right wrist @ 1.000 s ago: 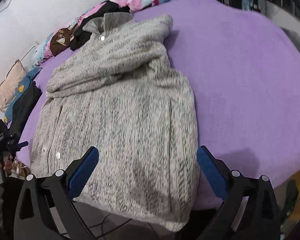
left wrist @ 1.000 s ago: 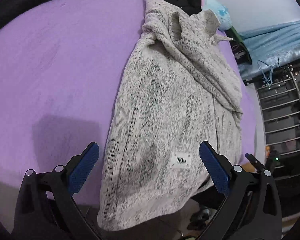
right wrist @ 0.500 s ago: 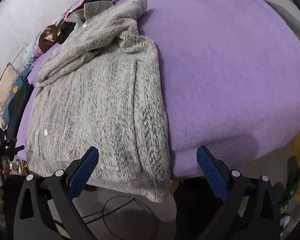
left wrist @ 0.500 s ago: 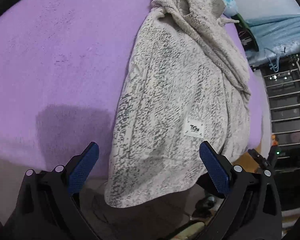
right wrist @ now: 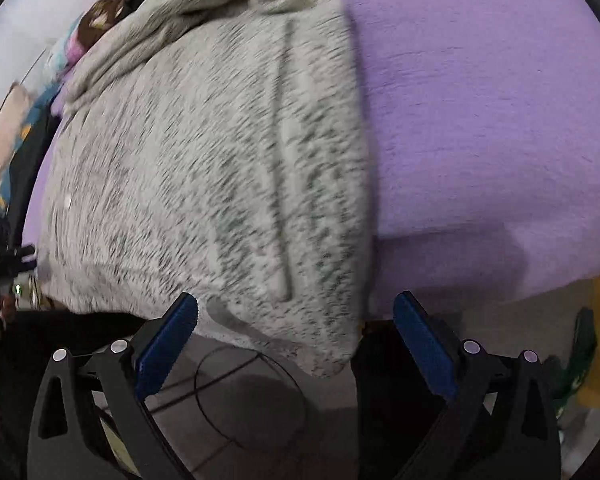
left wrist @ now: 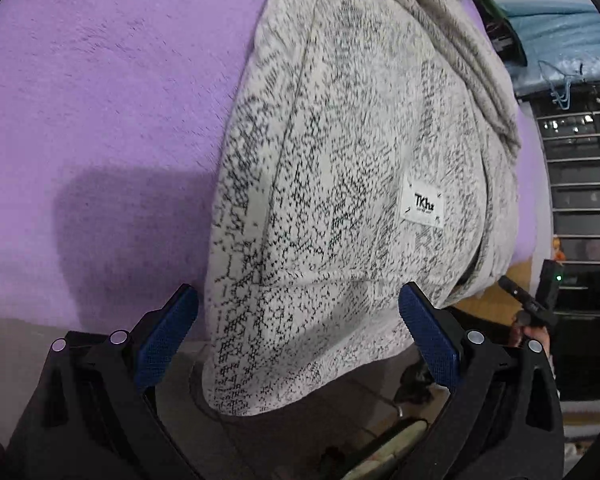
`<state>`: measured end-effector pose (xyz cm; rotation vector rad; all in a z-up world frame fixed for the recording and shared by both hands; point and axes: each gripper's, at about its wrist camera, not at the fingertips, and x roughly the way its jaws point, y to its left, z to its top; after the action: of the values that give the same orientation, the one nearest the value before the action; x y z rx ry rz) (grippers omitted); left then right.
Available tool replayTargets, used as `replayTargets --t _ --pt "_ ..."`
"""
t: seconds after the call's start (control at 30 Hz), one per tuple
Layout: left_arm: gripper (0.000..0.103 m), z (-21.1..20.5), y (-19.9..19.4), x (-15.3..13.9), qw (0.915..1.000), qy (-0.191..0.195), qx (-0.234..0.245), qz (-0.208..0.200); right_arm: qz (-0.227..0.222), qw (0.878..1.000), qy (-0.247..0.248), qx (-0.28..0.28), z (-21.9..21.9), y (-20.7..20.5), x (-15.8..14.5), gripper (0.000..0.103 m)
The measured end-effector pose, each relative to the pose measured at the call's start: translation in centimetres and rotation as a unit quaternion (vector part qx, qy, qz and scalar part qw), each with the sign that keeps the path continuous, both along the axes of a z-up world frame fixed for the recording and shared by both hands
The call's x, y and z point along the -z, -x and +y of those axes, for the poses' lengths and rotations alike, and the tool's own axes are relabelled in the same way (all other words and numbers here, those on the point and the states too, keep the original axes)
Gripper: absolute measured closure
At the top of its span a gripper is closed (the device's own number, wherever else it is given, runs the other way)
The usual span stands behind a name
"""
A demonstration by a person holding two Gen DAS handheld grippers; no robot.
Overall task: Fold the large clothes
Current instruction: 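Grasp the jacket hem with both grippers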
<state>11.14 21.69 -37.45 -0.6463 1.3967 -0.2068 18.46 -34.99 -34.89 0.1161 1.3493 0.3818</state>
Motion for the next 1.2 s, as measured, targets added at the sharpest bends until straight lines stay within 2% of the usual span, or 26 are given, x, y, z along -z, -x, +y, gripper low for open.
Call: replayTargets --t 0.1,0.27,0.53,0.63,0.87,0.93,1.2 --pt "0.006 -0.2 -0.2 0.6 1.0000 -0.005 0.003 0.005 -0.002 1.000 0.000 -0.014 0.7 0.1 0.2 0.007" --pt "0.006 -0.7 -0.4 0.6 0.9997 -0.013 0.018 -0.001 -0.016 0.999 0.016 -0.031 1.6 0.5 0.0 0.020" --pt "0.009 -1.6 -0.7 0.5 0.9997 0.007 0.021 -0.009 -0.028 0.999 0.010 -0.038 1.9 0.4 -0.5 0.031" --pt "0.010 -2.7 -0.9 0.4 0.9991 -0.012 0.039 -0.010 -0.032 0.998 0.014 -0.043 2.2 0.5 -0.6 0.036" --pt "0.025 -3.0 -1.7 0.4 0.9986 -0.035 0.038 0.006 -0.037 0.998 0.018 -0.047 2.4 0.6 -0.9 0.053" --pt "0.029 -3.0 -1.6 0.4 0.9985 -0.042 0.035 0.007 -0.038 0.998 0.016 -0.046 2.2 0.6 -1.0 0.055" --pt "0.032 -2.9 -1.4 -0.3 0.9985 -0.046 0.031 0.001 -0.041 0.997 0.024 -0.055 2.0 0.6 -1.0 0.055"
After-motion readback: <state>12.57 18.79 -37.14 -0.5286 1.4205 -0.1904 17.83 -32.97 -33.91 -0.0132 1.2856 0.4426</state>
